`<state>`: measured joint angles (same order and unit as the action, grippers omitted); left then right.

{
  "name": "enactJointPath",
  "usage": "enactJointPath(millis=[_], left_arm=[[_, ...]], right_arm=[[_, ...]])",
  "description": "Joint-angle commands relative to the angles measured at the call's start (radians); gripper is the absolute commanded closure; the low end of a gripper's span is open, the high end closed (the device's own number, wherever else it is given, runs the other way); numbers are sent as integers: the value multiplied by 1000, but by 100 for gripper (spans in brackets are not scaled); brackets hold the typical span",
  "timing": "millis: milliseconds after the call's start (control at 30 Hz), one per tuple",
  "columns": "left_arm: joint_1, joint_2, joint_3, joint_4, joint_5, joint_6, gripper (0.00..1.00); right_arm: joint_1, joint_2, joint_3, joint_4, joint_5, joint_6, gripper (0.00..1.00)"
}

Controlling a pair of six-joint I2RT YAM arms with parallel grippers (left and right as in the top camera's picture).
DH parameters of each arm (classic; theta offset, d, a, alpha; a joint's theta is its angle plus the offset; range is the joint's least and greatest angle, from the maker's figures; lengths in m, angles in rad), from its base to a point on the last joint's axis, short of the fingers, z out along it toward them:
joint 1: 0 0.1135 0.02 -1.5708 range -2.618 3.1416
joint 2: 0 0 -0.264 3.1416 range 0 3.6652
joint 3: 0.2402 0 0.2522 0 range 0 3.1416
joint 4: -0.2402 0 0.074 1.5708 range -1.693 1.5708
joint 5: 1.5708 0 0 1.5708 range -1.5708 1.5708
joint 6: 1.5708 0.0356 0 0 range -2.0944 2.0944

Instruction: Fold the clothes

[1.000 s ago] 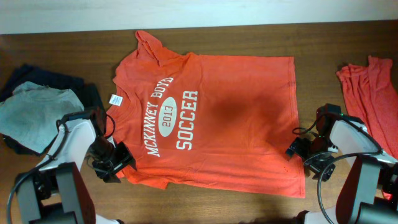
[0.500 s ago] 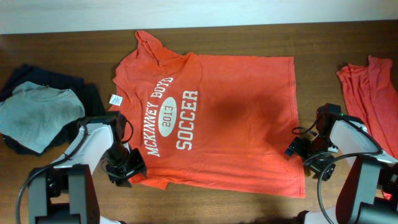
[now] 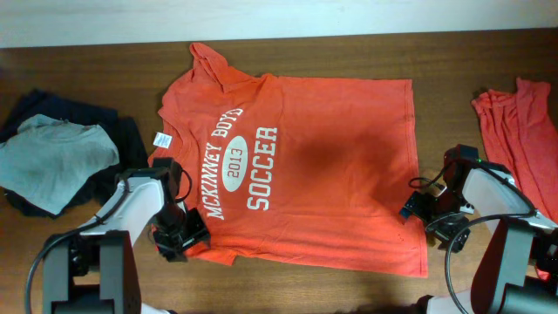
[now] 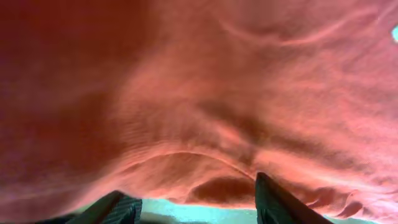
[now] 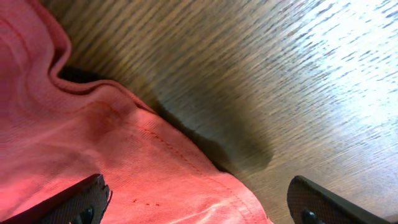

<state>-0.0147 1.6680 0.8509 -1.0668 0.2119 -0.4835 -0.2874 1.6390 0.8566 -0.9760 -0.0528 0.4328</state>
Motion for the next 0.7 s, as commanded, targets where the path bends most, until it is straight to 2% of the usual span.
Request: enactJointPath(millis=[0, 67, 100, 267, 333, 433, 533, 567, 600, 667], left_arm=[[-23, -19, -13, 20, 1, -2, 67], [-23, -19, -13, 23, 2, -2, 94], [-23, -19, -12, 23, 2, -2, 100], [-22, -32, 55, -61, 86, -2, 99], [-22, -66, 134, -126, 88, 0, 99], [-22, -107, 216, -138, 79, 6, 99], [-22, -124, 288, -128, 49, 6, 99], [-22, -124, 301, -126, 42, 6, 100], [-22, -124, 303, -122, 42, 6, 99], [-22, -124, 304, -116, 37, 5, 100]], right_arm=[[-2, -18, 15, 1, -23, -10, 3], [-2, -18, 15, 1, -23, -10, 3], [-2, -18, 15, 1, -23, -10, 3], [-2, -18, 15, 0, -48, -52, 4], [-2, -18, 15, 11, -107, -119, 5], [-2, -18, 15, 45, -235, -214, 8], [-2, -18, 15, 89, -411, -293, 27], [-2, -18, 16, 94, -433, -295, 36], [-2, -18, 16, 94, -441, -294, 41], [-2, -18, 16, 93, -441, -294, 39]])
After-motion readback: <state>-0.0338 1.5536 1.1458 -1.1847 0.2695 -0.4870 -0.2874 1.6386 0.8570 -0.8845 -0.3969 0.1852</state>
